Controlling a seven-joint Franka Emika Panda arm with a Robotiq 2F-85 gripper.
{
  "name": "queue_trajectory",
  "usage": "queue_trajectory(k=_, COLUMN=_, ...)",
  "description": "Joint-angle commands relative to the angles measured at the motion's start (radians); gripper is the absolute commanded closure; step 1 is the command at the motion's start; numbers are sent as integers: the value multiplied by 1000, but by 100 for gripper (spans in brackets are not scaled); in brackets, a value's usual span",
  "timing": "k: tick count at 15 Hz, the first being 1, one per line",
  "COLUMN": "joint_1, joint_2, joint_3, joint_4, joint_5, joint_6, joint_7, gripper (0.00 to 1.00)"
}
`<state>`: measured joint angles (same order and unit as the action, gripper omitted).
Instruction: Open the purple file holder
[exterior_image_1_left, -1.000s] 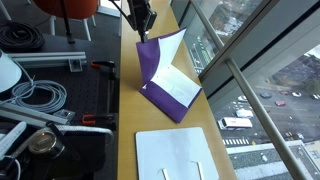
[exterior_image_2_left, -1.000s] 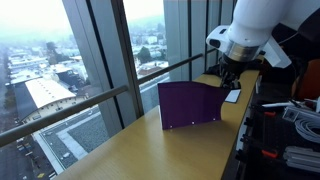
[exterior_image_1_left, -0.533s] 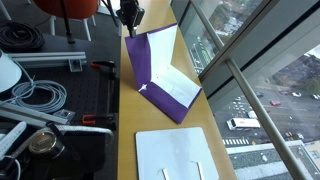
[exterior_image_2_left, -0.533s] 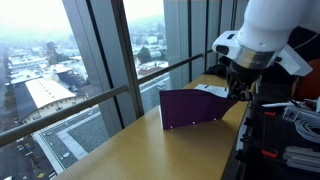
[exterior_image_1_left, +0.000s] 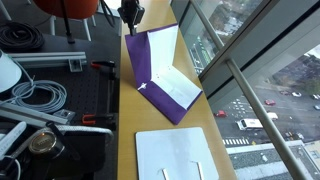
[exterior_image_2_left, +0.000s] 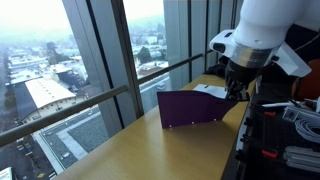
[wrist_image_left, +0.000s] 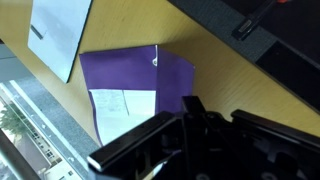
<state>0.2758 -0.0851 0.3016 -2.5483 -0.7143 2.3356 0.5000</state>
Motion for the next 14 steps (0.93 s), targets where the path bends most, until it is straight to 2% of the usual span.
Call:
queue_trajectory(k=1, joint_1=-12, joint_2=71, joint_3=11, joint_4=49, joint_5=-75, joint_6=-23, joint_7=123, gripper=100)
queue_trajectory(k=6, joint_1=9, joint_2=187, joint_3=-5, joint_4=104, joint_5=-216, joint_6=-72, joint_7=339, gripper=100)
queue_trajectory(k=10, joint_1=49, joint_2=253, joint_3=0, joint_4=152, joint_5=-206, joint_6=-127, joint_7=437, gripper=100)
queue_trajectory(k=14, joint_1=73, joint_2=303, joint_3=-9, joint_4=212, joint_5=-193, joint_6=-144, joint_7=477, gripper=100)
